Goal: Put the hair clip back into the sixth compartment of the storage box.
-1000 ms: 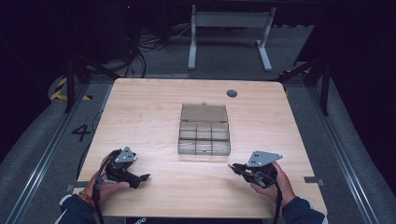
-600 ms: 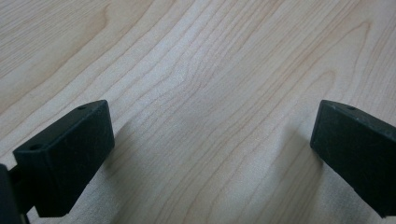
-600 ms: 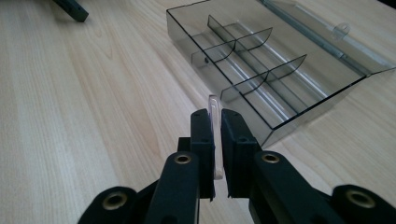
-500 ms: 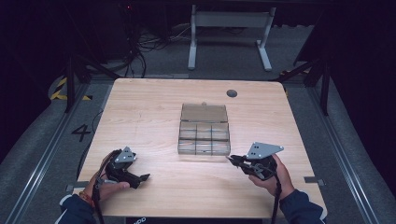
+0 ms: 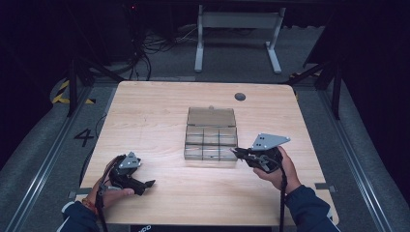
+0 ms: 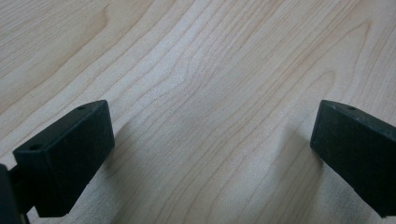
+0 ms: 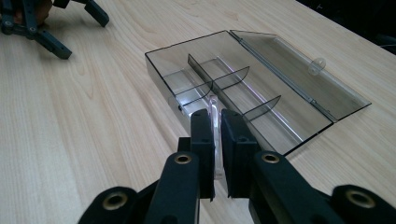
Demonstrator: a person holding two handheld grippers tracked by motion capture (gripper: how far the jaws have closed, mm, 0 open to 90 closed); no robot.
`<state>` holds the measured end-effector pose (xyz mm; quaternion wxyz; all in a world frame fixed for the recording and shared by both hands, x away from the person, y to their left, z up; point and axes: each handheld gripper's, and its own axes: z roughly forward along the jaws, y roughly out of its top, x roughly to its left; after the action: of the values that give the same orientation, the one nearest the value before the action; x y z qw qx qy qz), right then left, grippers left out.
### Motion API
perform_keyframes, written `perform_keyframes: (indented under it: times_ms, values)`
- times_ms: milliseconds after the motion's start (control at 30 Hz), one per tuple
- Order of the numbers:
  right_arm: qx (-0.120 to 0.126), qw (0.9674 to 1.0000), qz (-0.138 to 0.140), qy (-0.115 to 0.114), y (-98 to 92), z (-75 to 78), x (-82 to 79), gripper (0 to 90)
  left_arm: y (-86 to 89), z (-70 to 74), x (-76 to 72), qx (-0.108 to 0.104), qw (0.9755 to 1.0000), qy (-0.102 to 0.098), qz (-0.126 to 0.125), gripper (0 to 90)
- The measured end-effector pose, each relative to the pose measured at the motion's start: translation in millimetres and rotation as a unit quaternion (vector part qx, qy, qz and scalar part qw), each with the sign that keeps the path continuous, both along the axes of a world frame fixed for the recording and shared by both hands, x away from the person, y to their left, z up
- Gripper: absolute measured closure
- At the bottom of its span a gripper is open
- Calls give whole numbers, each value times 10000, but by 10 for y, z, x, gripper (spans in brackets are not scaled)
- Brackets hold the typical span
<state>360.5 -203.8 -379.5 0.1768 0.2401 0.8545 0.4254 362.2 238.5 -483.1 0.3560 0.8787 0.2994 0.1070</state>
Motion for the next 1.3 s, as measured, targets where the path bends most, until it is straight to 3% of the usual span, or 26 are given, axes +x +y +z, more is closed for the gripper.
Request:
perform_keyframes:
  times_ms: [400, 767, 1300]
  values:
    - [-90, 9999, -43, 71, 118, -26, 242, 848, 0, 0, 0, 1, 10000, 0, -1, 2]
    - [-305, 9991, -87, 291, 253, -192, 436, 848, 0, 0, 0, 0, 10000, 1, -2, 2]
    - [-624, 9965, -98, 542, 271, -351, 514, 847, 0, 0, 0, 0, 10000, 2, -1, 2]
